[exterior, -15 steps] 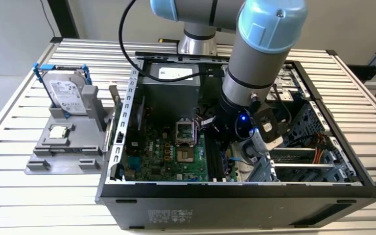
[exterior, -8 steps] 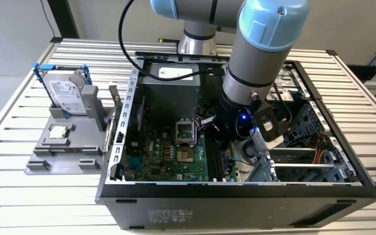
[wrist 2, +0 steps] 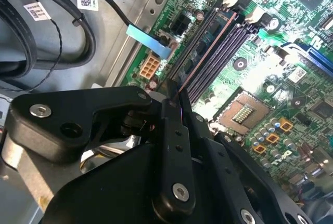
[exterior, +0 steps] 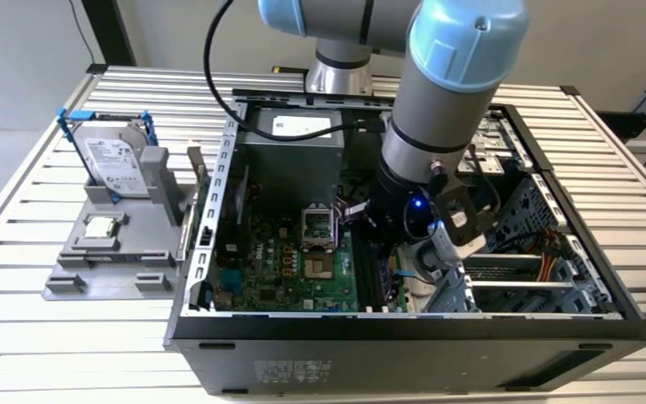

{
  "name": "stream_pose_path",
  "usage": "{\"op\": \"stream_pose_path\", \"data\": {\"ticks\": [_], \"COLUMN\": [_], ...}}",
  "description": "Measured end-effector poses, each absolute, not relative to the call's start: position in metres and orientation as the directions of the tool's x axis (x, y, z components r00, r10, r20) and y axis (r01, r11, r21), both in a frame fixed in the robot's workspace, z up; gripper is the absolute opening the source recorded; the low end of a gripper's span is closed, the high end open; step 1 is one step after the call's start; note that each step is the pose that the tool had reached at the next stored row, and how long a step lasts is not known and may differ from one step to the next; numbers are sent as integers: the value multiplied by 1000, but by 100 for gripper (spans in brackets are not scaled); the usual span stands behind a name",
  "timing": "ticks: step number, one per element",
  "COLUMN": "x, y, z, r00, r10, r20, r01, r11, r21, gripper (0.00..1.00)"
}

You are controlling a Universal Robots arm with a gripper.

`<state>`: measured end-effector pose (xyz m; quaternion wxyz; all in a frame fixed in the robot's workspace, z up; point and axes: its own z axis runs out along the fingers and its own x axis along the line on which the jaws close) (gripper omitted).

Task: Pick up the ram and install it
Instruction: 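Insert the ram into the slot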

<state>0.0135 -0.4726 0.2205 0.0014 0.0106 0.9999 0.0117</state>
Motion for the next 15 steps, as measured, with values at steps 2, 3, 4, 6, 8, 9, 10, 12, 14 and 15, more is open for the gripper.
{"op": "stream_pose_path", "data": {"ticks": [2,3,4,6,8,9,10,12,14,15], "x": [13,13,13,13,13,13,13,13,13,13], "y": [-472,-472,-472,-472,-472,-472,-472,-472,-472,-472], "z": [220,219,219,219,219,219,219,219,220,220], "r00": [-1000,-1000,-1000,-1000,-1000,-1000,-1000,-1000,-1000,-1000], "r10": [21,21,21,21,21,21,22,23,26,27], "r20": [-3,-2,-2,-2,-2,-2,-2,-2,-2,-2], "r01": [21,21,21,21,21,21,22,23,26,27], "r11": [999,999,999,999,999,999,999,999,999,999], "r21": [24,24,24,24,24,24,24,24,24,24], "gripper": [0,0,0,0,0,0,0,0,0,0]}}
